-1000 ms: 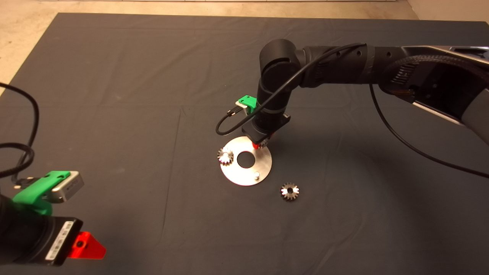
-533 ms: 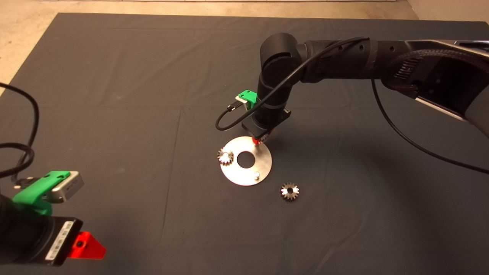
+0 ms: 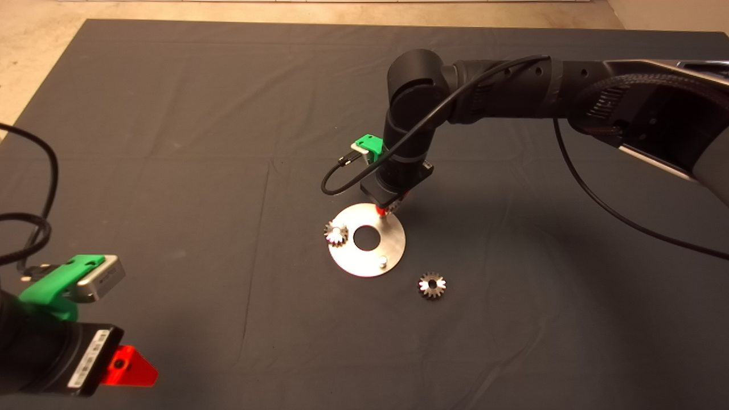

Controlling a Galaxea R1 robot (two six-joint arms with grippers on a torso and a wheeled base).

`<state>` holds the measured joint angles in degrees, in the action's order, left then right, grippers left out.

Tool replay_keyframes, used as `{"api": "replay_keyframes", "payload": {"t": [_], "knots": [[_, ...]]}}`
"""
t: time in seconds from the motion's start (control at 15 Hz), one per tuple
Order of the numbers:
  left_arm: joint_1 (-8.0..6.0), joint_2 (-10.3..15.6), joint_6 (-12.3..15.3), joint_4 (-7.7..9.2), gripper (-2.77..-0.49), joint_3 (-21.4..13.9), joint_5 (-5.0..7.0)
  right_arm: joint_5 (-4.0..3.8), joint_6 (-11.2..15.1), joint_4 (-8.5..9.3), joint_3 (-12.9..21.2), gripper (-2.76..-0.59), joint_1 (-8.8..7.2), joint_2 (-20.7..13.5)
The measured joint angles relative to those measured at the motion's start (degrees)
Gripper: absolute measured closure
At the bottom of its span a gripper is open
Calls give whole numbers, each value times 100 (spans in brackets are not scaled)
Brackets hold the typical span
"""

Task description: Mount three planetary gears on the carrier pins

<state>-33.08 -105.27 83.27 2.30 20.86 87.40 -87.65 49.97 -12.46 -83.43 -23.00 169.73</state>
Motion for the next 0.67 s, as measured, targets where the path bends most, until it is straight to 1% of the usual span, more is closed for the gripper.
{"api": "replay_keyframes", "payload": {"t": [0.4, 0.67], "knots": [[0, 0, 0, 0, -251, 0, 1, 0, 0, 0, 0, -105, 2, 12], [1, 0, 0, 0, -251, 0, 0, -2, 0, 0, 1, -105, 51, 12]]}}
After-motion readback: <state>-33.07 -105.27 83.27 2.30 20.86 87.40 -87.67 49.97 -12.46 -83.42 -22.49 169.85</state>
